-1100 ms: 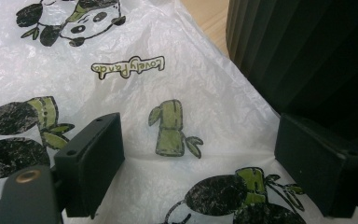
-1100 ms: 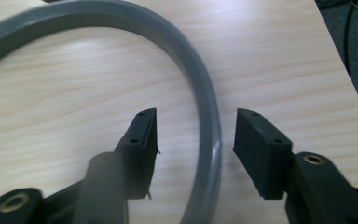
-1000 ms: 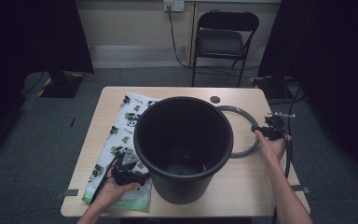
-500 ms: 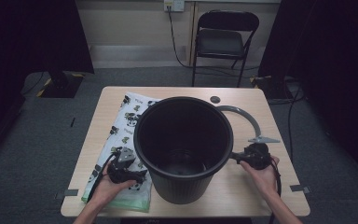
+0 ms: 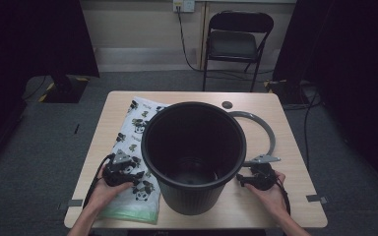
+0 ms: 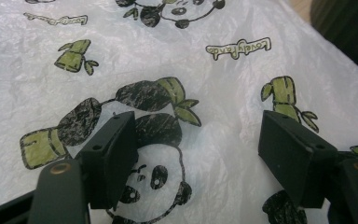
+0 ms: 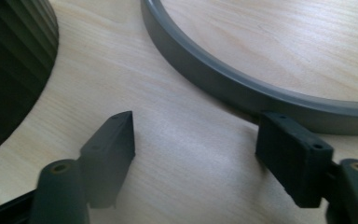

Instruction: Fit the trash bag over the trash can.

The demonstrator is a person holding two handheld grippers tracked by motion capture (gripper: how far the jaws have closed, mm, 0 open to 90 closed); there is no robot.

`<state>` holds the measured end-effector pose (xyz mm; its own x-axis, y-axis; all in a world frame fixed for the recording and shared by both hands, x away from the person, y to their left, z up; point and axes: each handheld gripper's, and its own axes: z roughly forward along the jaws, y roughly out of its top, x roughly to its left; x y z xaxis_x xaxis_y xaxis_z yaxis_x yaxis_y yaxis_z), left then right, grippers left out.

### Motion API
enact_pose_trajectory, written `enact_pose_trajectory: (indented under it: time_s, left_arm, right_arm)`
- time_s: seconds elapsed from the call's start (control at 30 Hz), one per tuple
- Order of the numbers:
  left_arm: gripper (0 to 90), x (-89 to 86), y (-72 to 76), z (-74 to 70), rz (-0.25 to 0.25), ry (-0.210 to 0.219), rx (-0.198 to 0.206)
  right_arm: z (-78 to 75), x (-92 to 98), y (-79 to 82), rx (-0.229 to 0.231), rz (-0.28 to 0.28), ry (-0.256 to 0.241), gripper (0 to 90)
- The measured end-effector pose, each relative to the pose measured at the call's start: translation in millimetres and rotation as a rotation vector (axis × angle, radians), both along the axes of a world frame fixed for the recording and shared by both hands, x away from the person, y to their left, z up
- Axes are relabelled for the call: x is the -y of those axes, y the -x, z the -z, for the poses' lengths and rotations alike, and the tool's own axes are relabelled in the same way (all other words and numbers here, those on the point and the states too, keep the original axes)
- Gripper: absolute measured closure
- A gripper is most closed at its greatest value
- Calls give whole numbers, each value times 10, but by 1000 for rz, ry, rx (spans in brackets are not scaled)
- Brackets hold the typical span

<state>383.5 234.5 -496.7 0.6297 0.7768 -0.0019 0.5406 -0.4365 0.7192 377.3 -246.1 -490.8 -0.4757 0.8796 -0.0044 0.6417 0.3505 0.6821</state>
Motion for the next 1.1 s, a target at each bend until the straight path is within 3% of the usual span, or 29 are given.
enact_pose_trajectory:
  time_s: [0.13, 0.23, 0.4, 0.5, 0.63, 0.7, 0.8, 0.87, 0.97, 1.03, 1.1]
  left_arm:
    - [260, 38, 76, 14, 6, 8, 13]
    - [263, 62, 161, 0, 16, 2, 0]
    - [265, 97, 334, -25, 58, -17, -17]
    - [272, 128, 442, -20, 83, -5, -19]
    - [347, 127, 504, -65, 128, -21, -43]
    - [328, 73, 459, -113, 112, -8, -24]
    - [293, -94, 319, -249, 26, 81, 31]
    - [283, -194, 212, -296, -9, 84, 58]
    - [261, -380, -24, -304, -91, 132, 48]
    - [257, -468, -164, -288, -119, 122, 38]
    - [251, -547, -282, -260, -156, 150, 32]
  right_arm:
    - [18, 11, 9, 15, -3, -8, 262]
    - [28, 14, 21, 26, -3, -13, 262]
    - [39, 22, 30, 37, -8, -18, 261]
    - [40, 25, 29, 37, -10, -20, 261]
    - [43, 26, 29, 41, -11, -21, 261]
    - [43, 26, 29, 41, -13, -21, 261]
    - [42, 26, 29, 39, -11, -21, 260]
    - [42, 28, 26, 39, -15, -21, 258]
    - [45, 27, 22, 41, -17, -21, 256]
    - [45, 27, 22, 41, -17, -22, 256]
    - [45, 27, 21, 40, -18, -21, 254]
